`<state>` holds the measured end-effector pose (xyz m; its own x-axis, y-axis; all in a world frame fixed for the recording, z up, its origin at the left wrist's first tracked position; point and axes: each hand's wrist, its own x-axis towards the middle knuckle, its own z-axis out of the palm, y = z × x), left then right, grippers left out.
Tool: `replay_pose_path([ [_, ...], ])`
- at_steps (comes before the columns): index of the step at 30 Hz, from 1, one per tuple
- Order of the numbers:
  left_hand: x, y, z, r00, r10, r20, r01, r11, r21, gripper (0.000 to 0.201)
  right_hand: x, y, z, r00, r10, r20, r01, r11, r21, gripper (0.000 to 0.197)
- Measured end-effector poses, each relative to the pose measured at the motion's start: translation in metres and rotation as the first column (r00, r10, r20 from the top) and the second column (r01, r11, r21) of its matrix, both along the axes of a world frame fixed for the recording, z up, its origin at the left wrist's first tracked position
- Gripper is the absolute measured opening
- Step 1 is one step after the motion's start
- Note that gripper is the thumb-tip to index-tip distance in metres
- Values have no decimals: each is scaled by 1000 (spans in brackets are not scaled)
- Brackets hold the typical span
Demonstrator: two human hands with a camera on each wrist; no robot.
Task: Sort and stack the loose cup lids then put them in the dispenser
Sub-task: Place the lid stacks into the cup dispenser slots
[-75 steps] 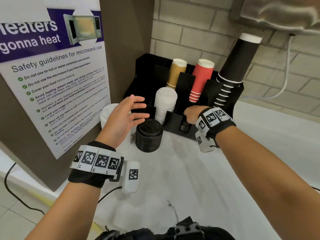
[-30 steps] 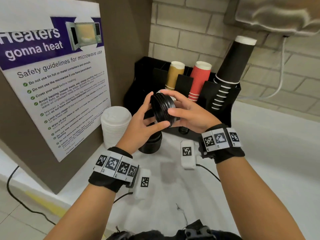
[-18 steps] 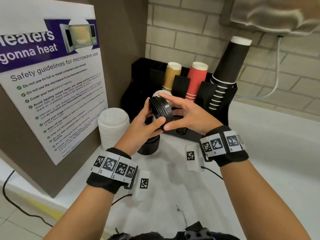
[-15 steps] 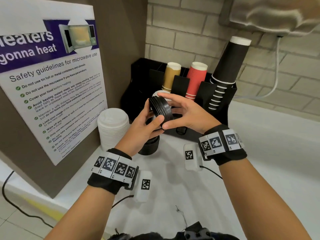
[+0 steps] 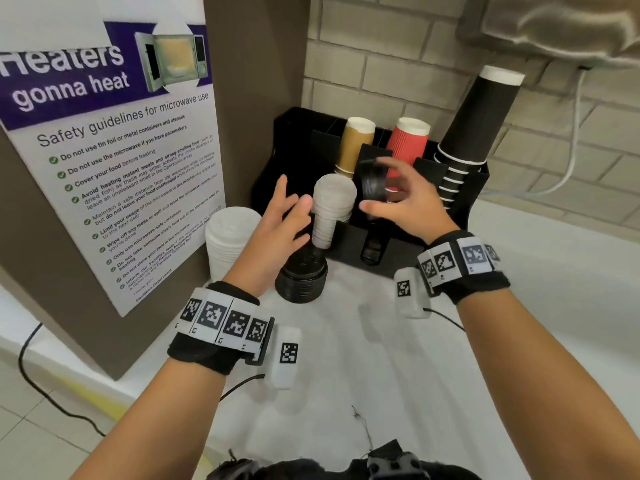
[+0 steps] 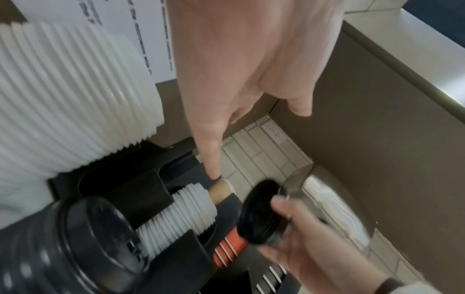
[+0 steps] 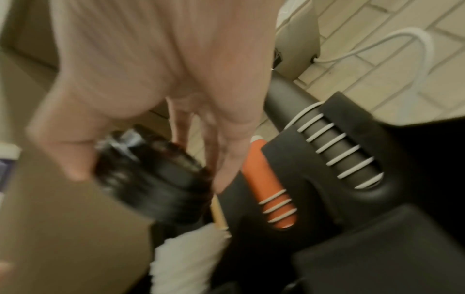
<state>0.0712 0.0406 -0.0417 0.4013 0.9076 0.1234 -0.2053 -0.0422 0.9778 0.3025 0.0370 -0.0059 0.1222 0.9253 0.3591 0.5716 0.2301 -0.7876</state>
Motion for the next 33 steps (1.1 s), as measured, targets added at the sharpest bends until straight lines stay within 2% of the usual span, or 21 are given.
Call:
replay_pose_path([
  [2,-7,1,1,999,39,-4,-39,999,-3,91,16,10,-6,989,-129,67,133,990,-47,78],
  [4,-12,1,1,997,78,-11,-78,997,-3,69,26,18,-15,971,-187,147,203,973,-107,79],
  [6,-16,0,1,995,96,-25,-96,995,2,56,30,25,-22,940,-214,267,263,952,-160,79],
  [10,-22,-5,2,993,108,-52,-108,994,18,55,28,36,-31,831,-148,536,352,886,-301,86],
  [13,-23,-7,2,992,109,-57,-108,994,16,56,21,42,-36,737,-79,671,409,842,-351,87],
  [17,-24,-9,2,992,104,-75,-103,994,24,56,16,48,-38,715,-22,699,412,821,-395,66],
  [20,-25,-9,2,991,103,-87,-101,994,31,55,13,50,-37,720,10,694,405,806,-431,60],
  [26,-29,-8,1,991,106,-85,-104,994,24,53,8,50,-37,685,87,723,402,783,-475,76],
  [33,-27,-8,-1,992,98,-80,-96,995,22,47,-2,42,-43,561,77,824,459,799,-387,78],
])
